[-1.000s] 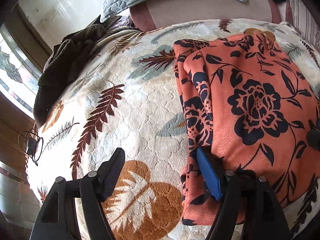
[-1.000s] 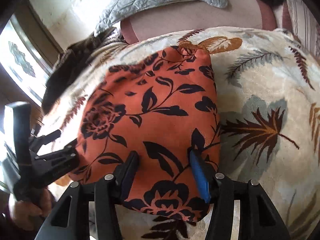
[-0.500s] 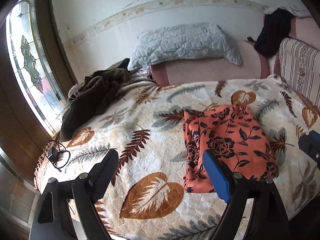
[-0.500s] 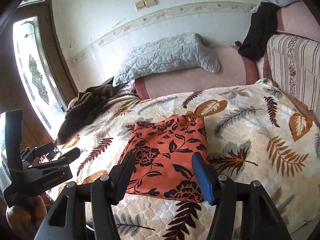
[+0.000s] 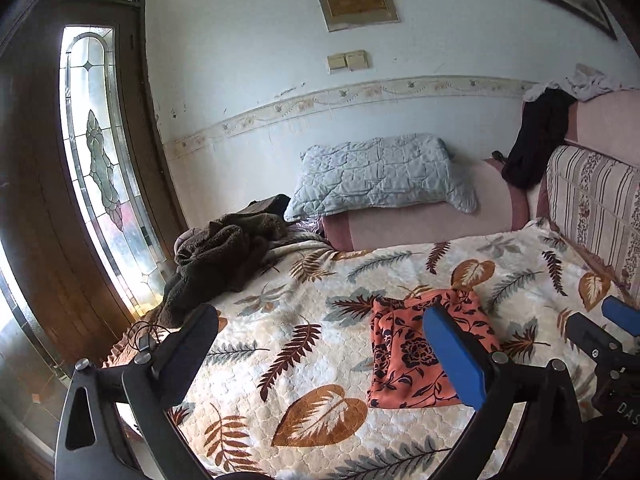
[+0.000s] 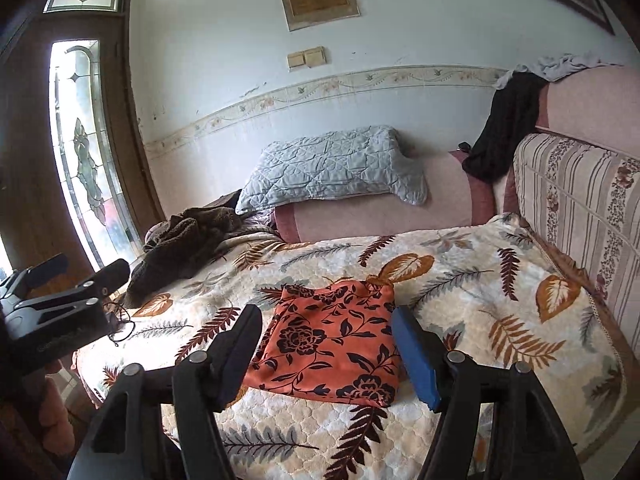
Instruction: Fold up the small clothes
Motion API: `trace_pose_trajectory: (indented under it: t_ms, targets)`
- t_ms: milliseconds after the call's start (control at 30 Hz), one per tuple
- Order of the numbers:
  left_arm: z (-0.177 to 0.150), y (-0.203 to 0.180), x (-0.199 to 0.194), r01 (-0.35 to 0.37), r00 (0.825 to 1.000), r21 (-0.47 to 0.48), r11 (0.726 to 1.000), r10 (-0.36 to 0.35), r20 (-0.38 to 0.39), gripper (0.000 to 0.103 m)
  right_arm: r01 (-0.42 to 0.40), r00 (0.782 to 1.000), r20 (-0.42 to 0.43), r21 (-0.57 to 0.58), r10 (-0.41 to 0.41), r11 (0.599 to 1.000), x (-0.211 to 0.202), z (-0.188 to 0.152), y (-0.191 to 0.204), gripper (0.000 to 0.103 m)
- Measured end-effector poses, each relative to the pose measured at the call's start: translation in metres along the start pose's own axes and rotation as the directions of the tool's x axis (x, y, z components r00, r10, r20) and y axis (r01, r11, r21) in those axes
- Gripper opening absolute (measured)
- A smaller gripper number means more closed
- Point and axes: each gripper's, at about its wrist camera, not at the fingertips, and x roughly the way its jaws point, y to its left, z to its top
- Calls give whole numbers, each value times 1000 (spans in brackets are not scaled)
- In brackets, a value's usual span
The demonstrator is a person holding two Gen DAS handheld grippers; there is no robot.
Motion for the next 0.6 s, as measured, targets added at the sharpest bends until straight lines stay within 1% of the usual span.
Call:
trace_pose_trajectory:
  t_ms: [100,267,600]
  targets:
    - [5,2,-16,8,1000,-9,1000,-8,24,102,-2,1000,18,17,2,1000,-13,2,-2,71]
    - [12,3,-38,25,998,-23,999,-24,59,102,20,998,53,2,-21,1000,-33,8,3,72]
    - [20,12,-57,18,996,-55,998,-14,85,102,16,993,115,-38,-12,999,-67,19,18,74]
